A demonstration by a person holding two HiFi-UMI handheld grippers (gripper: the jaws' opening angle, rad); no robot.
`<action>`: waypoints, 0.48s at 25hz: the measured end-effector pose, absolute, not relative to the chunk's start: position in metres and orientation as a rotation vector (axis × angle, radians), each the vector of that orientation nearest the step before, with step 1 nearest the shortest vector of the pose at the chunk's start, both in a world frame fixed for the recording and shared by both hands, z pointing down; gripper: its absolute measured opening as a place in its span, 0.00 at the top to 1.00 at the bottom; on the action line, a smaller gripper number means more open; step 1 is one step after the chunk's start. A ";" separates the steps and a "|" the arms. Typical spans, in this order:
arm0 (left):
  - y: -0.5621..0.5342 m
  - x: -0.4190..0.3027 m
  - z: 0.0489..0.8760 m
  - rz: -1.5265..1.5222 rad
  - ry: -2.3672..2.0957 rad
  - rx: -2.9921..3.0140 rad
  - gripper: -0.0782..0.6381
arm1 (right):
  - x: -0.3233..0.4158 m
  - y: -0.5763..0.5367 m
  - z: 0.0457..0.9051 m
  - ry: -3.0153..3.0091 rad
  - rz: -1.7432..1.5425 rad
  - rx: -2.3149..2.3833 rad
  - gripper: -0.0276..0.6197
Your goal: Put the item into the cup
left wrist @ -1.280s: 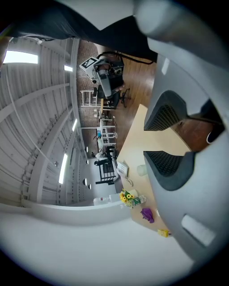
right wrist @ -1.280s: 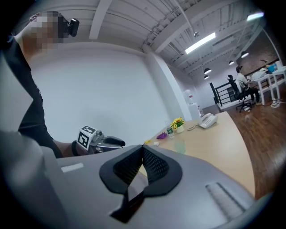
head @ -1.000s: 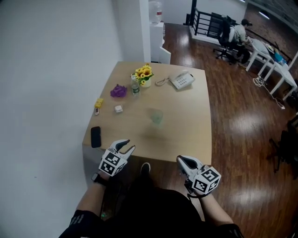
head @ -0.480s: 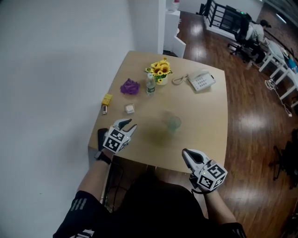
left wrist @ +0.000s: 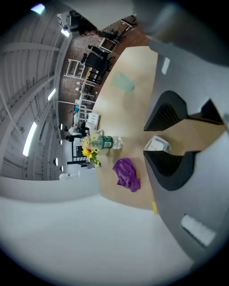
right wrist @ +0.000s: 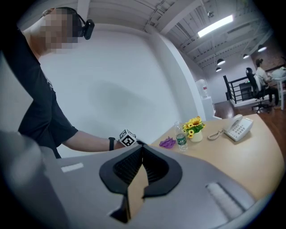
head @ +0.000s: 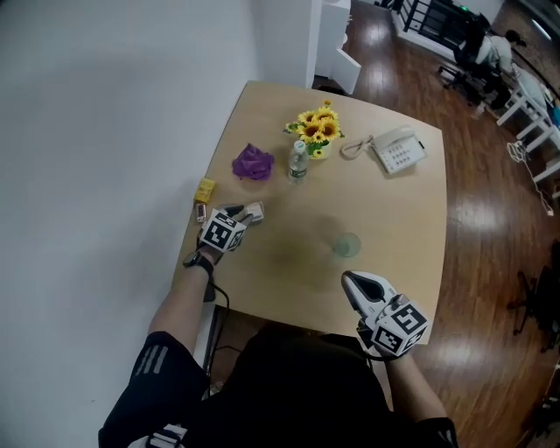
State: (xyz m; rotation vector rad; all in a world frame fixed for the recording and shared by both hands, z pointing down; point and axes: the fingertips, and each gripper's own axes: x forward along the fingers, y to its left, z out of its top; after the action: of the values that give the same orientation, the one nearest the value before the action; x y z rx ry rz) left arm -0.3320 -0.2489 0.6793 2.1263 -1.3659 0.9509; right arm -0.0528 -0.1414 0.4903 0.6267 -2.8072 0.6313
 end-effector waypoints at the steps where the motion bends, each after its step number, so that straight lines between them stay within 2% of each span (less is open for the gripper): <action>1: -0.253 -0.336 0.689 0.964 -1.353 2.107 0.71 | -0.057 -0.144 0.490 -2.809 0.628 0.619 0.95; 12: -0.282 -0.364 0.767 0.942 -1.275 1.869 0.71 | -0.069 -0.164 0.497 -2.795 0.640 0.539 0.95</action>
State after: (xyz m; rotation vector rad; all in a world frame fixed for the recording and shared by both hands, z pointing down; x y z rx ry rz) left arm -0.3643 -0.2817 0.7674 1.8689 -1.2747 0.9418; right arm -0.0691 -0.1643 0.4965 0.5394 -2.7946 0.6401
